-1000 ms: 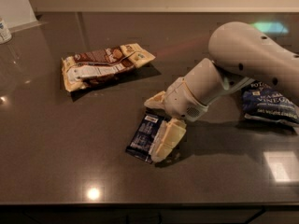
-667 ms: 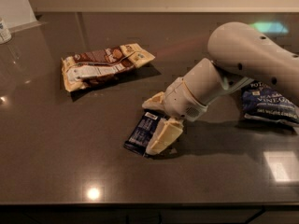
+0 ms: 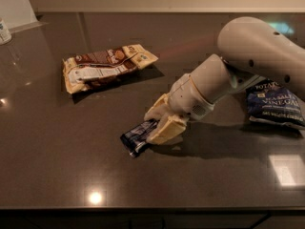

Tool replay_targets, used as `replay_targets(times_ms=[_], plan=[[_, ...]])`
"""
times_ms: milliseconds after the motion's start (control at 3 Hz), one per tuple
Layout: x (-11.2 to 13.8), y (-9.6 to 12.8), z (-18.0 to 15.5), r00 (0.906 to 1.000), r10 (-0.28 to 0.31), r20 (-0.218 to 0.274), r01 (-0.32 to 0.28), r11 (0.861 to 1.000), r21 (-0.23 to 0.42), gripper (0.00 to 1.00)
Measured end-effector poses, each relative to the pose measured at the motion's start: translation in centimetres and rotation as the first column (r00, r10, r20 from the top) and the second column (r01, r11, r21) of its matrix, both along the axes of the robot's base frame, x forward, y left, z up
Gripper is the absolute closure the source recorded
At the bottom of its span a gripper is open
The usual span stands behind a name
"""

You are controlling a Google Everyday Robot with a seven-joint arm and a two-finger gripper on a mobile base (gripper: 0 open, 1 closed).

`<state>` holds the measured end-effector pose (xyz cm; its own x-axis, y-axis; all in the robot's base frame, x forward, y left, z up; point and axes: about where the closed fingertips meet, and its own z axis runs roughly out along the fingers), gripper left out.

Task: Move rxbar blueberry near brown chip bag

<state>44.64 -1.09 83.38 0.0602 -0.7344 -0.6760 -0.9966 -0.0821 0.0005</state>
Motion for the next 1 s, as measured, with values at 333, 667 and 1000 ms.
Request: replay_targets(times_ms=[333,667,1000], plan=[[1.4,-0.2,1.5,0.9990,-0.035,0.029,0.035,0.999,0.012,1.00],[3.5,-0.1,3.0,0.9956,-0.070,0.062,0.069,0.997,0.019,1.00],[6.0,0.2,4.0,0.9904,-0.109,0.085,0.108,0.994,0.021,1.00]])
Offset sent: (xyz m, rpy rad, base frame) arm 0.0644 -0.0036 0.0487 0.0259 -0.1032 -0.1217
